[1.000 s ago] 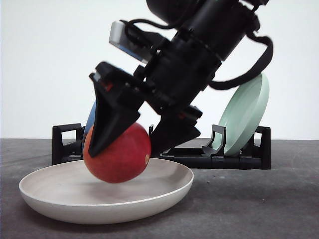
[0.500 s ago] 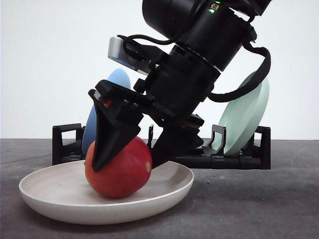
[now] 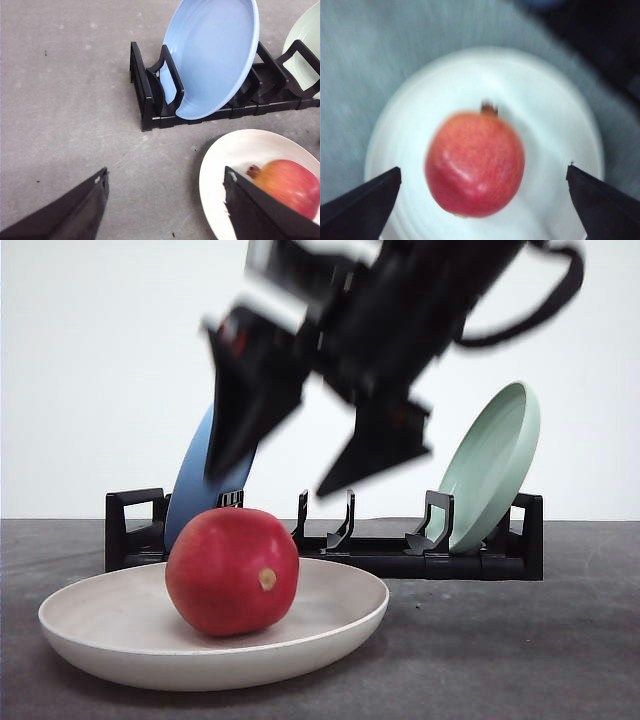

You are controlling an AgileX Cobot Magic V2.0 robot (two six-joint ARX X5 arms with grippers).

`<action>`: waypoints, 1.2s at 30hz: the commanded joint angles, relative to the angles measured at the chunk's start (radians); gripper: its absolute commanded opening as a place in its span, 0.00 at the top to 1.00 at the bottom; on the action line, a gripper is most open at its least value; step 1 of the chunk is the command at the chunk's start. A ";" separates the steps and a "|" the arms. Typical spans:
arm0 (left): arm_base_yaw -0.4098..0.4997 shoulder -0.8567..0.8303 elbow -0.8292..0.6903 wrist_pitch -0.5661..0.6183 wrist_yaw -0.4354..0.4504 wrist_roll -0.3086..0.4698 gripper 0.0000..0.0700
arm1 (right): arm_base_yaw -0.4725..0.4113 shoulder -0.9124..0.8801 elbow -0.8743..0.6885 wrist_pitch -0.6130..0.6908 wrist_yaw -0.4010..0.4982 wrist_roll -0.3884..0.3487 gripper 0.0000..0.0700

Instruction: Place pomegranate in white plate

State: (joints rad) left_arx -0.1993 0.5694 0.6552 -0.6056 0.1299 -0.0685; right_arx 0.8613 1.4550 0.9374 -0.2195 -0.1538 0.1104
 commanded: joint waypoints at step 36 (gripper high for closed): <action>-0.001 0.003 0.004 -0.016 0.002 0.000 0.41 | -0.478 -0.640 -0.486 -0.023 0.056 0.084 0.12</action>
State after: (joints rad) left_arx -0.1993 0.5690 0.6552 -0.6267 0.1299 -0.0685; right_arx 0.3793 0.8085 0.4500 -0.2497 -0.1015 0.1890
